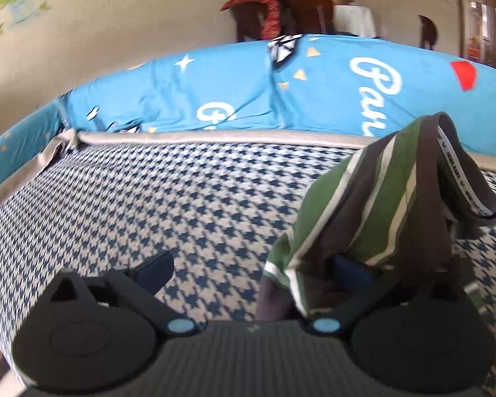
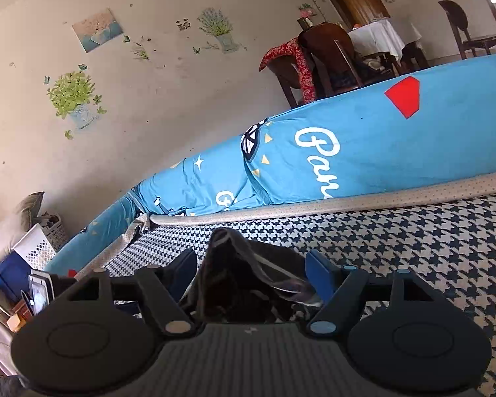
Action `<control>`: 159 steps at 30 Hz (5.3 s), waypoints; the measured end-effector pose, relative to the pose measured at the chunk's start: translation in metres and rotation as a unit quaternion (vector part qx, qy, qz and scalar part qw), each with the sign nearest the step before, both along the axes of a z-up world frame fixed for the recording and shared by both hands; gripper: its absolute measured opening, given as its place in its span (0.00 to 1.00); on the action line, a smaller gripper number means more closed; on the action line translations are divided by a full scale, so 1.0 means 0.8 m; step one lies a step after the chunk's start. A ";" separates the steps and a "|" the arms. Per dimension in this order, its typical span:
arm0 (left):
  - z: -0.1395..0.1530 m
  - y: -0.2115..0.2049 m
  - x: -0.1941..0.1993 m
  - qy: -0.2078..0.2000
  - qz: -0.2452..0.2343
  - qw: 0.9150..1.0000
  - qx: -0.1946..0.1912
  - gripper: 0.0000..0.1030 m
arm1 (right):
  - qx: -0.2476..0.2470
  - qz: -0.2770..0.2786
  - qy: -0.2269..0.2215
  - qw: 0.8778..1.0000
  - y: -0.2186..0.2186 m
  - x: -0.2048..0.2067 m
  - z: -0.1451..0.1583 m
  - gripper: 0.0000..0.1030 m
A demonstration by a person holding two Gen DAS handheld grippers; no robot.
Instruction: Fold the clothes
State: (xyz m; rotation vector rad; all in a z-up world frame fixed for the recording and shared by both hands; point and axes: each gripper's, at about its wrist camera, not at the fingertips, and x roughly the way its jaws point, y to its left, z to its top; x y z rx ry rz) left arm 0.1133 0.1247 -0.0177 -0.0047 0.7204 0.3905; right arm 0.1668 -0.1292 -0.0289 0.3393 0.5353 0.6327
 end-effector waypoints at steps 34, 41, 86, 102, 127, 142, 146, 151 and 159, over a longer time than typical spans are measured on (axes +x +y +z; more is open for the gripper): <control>-0.006 0.014 -0.045 -0.005 -0.105 0.992 -0.068 1.00 | -0.100 0.001 0.080 0.992 0.073 0.058 -0.117 0.83; -0.025 0.019 -0.033 0.020 -0.072 0.996 -0.047 1.00 | -0.104 0.016 0.063 0.992 0.093 0.050 -0.122 0.58; 0.013 -0.071 -0.029 -0.039 -0.144 0.985 -0.083 1.00 | -0.115 -0.169 -0.024 0.979 -0.099 -0.041 -0.005 0.15; 0.008 -0.084 -0.046 -0.017 -0.233 0.971 -0.050 1.00 | -0.070 0.005 0.035 0.997 -0.008 -0.025 -0.043 0.57; 0.002 -0.101 -0.001 0.009 -0.189 0.982 -0.024 1.00 | 0.017 -0.059 -0.055 0.997 -0.003 0.012 0.003 0.15; -0.009 -0.101 0.038 0.024 -0.158 0.987 -0.019 1.00 | -0.002 -0.072 -0.040 0.997 -0.003 0.024 -0.012 0.15; -0.012 -0.100 0.042 0.029 -0.156 0.987 -0.021 1.00 | -0.011 -0.079 -0.013 0.997 -0.003 0.030 -0.024 0.20; -0.013 -0.099 0.044 0.031 -0.157 0.987 -0.025 1.00 | -0.008 -0.096 0.012 0.995 -0.011 0.035 -0.033 0.56; -0.015 -0.096 0.045 0.032 -0.156 0.987 -0.029 1.00 | -0.001 -0.124 0.017 0.992 -0.030 0.033 -0.032 0.58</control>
